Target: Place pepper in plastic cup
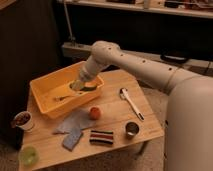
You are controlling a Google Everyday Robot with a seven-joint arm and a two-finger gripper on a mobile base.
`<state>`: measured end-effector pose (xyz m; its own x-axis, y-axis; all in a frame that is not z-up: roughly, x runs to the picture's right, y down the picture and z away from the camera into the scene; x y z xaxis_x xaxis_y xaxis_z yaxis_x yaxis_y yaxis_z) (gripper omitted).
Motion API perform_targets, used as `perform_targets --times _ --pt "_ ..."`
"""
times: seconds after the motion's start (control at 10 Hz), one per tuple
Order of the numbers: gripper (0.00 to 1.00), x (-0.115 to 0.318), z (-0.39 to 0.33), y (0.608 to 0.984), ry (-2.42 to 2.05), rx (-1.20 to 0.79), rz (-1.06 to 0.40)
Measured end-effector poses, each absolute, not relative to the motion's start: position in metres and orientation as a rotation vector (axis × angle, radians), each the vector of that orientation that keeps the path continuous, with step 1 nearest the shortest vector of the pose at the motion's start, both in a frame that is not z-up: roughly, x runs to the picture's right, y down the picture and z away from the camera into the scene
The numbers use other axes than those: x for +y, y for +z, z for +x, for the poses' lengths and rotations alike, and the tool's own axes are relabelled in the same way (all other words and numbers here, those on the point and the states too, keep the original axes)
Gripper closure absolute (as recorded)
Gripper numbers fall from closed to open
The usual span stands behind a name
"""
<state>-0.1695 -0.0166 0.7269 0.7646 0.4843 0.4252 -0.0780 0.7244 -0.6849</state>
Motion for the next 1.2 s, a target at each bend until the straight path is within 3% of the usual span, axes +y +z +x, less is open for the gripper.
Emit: perform_targets --times 0.4,0.6,1.2 --pt "1.00 0.029 -0.263 0.688 0.156 -0.865 -0.880" --pt "1.00 0.030 -0.290 0.671 0.074 -0.965 -0.933" --pt "1.00 0.032 -0.296 0.665 0.040 -1.004 -0.960"
